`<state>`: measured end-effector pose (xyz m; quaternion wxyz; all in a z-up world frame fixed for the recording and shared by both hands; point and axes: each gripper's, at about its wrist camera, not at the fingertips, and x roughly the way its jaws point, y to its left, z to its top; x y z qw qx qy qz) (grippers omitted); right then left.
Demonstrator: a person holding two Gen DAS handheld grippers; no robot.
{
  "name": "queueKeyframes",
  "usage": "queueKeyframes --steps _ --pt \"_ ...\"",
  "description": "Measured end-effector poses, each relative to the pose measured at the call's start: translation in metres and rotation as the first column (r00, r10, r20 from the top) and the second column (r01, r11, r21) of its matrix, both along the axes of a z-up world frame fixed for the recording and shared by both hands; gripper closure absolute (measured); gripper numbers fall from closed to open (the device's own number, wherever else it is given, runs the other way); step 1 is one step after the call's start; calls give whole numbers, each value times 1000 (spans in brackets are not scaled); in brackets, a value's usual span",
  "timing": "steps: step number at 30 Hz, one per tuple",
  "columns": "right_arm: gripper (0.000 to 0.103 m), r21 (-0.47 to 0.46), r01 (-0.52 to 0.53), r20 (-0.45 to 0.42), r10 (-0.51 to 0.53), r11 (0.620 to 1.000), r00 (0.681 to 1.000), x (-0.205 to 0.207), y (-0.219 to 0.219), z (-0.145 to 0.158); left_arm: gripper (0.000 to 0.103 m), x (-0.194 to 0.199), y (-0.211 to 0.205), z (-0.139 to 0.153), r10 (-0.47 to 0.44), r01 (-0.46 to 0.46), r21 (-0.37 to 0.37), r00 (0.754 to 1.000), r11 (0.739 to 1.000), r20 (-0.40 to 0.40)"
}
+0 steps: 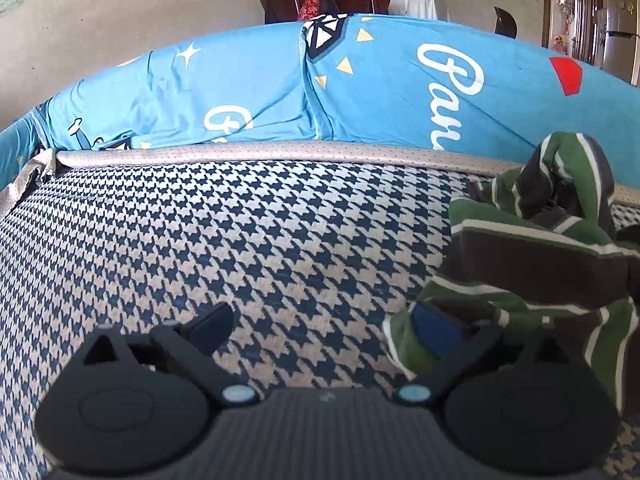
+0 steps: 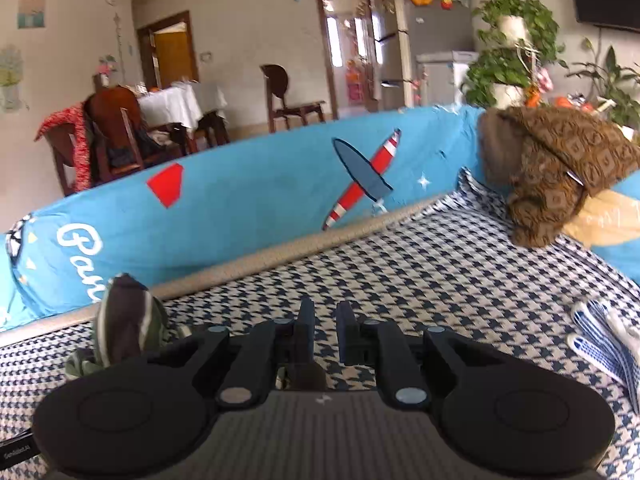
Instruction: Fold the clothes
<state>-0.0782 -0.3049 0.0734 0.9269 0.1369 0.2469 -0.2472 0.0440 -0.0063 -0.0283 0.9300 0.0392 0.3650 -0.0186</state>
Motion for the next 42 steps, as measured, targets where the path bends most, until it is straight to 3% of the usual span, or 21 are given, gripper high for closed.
queueKeyframes --steps 3,8,12,14,19,20,21,23,26,32,37,42 --pt "70 54 -138 3 138 989 990 2 6 -4 1 -3 2 2 -8 8 -42 1000 999 -3" --pt "64 161 -273 -20 280 948 960 16 25 -22 1 -8 0 3 -33 31 -88 999 996 -21" --pt "48 222 -325 -8 335 919 942 28 39 -33 0 -8 -2 2 -49 44 -116 998 992 -43" --pt "45 239 -348 -19 362 907 932 38 48 -40 0 -8 -3 1 -51 46 -112 998 993 -44" --pt "45 203 -322 -105 347 925 932 63 63 -59 0 -10 2 4 -54 49 -107 998 993 -42" --pt "52 206 -322 -106 349 924 931 64 64 -61 0 -11 3 5 -54 50 -106 998 993 -39" --pt "72 208 -324 -105 350 923 931 65 65 -62 0 -12 5 6 -54 50 -104 998 993 -35" --pt "93 211 -327 -103 353 921 930 65 68 -65 0 -12 11 10 -52 49 -103 998 993 -29" --pt "95 213 -339 -89 363 916 927 64 73 -66 0 -14 21 15 -43 40 -106 999 994 -19" --pt "95 189 -425 40 425 886 904 34 98 -39 0 -18 47 33 -3 6 -122 1000 993 23" --pt "95 171 -508 141 489 844 861 2 134 -20 0 -26 69 50 23 -14 -126 998 992 66" --pt "95 182 -588 187 559 788 808 -28 172 -21 0 -41 90 64 34 -21 -112 993 994 114"
